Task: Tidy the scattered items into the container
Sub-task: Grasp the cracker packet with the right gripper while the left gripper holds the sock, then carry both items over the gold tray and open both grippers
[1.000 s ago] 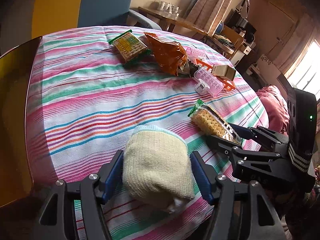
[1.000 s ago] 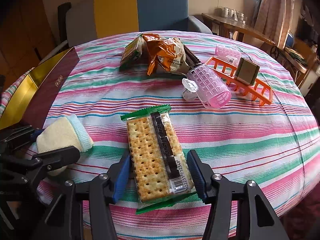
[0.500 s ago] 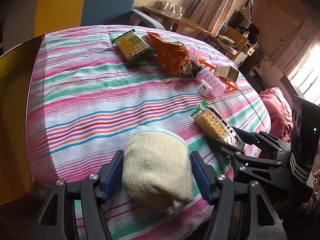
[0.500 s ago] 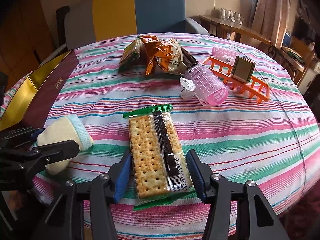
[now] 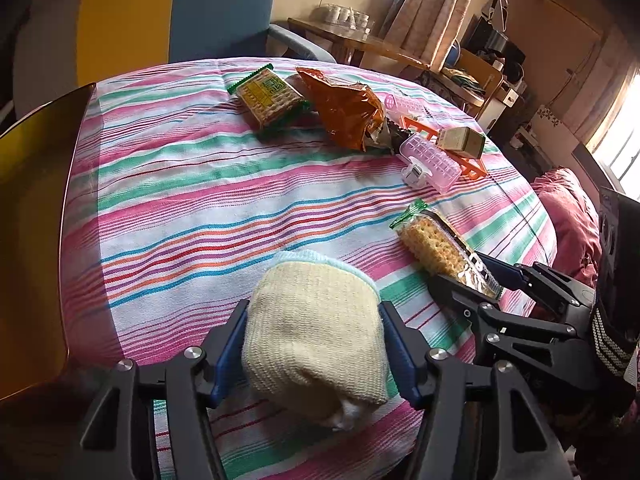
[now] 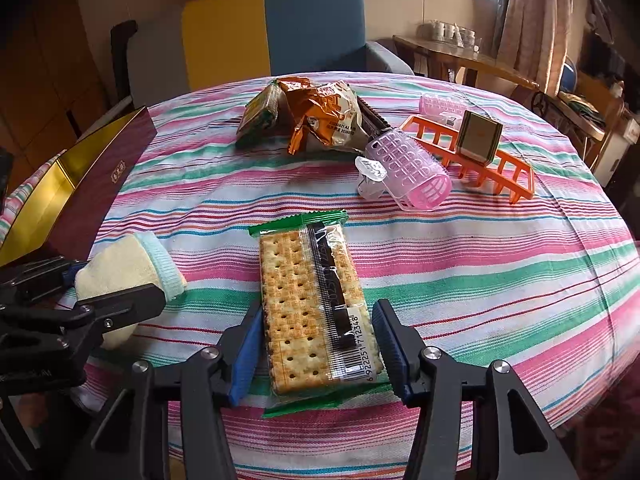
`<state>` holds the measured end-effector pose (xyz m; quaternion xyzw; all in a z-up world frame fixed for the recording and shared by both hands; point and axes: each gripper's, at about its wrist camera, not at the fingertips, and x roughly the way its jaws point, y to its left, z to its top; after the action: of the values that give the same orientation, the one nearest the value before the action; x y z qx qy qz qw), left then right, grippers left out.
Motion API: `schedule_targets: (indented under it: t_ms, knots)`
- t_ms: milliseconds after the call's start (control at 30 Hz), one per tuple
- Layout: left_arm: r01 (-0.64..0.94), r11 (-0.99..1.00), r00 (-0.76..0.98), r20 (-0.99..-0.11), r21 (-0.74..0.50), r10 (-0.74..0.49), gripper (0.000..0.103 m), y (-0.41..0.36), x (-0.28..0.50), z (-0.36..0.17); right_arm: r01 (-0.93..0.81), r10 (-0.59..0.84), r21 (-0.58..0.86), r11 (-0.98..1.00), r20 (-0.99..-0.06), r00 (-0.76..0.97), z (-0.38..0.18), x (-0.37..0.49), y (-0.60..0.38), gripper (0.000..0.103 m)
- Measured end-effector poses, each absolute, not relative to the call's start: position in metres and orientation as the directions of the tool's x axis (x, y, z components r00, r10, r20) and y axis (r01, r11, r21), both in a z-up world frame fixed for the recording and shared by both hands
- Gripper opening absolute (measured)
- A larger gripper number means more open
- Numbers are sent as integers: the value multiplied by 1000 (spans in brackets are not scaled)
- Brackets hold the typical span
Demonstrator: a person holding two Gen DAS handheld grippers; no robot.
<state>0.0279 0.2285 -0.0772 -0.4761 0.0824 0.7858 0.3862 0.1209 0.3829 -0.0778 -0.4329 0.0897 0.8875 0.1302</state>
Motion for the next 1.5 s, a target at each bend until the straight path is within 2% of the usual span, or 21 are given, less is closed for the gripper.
schedule_targets:
  t_ms: [467,600,767,1000,1500]
  knots:
    - [-702,-683,-269,-812,-203,518,62,228,35,-72,-334,177,38,-942,-787,-590,-76,121,382,50]
    - [-711,-674,-285,-793,-203,539,62,225,37,-62,-337,149,80,-938,-785,-601,-70,122,382,50]
    - [-706,-675,-318,-756,-214,572,62,213,34,-42,-315,164,60,-947,-755,-635,-50,117,373,50]
    - [-614,-751,-431,-695,-243,576,62,162,14,-9,-219,111,61,-974,-714,-692,-18,88,346,50]
    - [-354,-910,-592,-701,-217,398,62,50,-30,-6,80,-123,96,-992,-653,-747,13,20,233,50]
